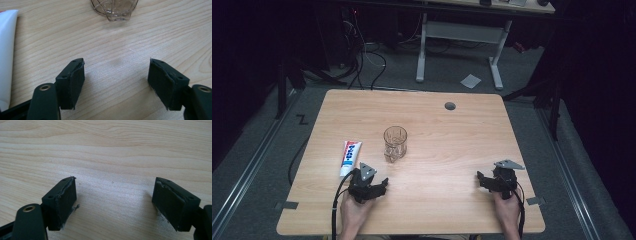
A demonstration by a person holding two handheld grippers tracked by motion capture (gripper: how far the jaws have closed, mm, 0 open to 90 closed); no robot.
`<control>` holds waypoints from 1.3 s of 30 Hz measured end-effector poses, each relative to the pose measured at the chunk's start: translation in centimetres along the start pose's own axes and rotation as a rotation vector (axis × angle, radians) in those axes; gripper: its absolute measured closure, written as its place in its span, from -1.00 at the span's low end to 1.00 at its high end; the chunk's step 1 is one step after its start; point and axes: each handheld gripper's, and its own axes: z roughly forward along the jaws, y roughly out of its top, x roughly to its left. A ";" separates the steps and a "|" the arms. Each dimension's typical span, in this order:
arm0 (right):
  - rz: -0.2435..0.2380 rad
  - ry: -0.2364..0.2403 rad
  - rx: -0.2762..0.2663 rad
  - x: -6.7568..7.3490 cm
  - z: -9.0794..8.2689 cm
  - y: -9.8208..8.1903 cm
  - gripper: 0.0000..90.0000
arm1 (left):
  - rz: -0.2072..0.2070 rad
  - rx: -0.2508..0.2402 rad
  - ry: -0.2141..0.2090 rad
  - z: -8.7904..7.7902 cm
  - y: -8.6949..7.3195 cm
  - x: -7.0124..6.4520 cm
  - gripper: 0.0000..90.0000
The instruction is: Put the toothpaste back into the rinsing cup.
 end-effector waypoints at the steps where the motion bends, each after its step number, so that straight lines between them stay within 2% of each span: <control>1: 0.000 0.000 0.000 0.0 0.0 0.0 -0.57 | 0.000 0.000 0.000 0.0 0.0 0.0 -0.33; 31: 0.001 0.000 0.000 0.0 0.0 0.0 -0.57 | 0.003 0.005 -0.013 0.0 0.0 0.0 -0.38; 39: 0.000 0.000 0.000 0.0 0.0 0.0 -0.57 | 0.005 0.005 -0.017 -0.5 0.0 0.0 -0.35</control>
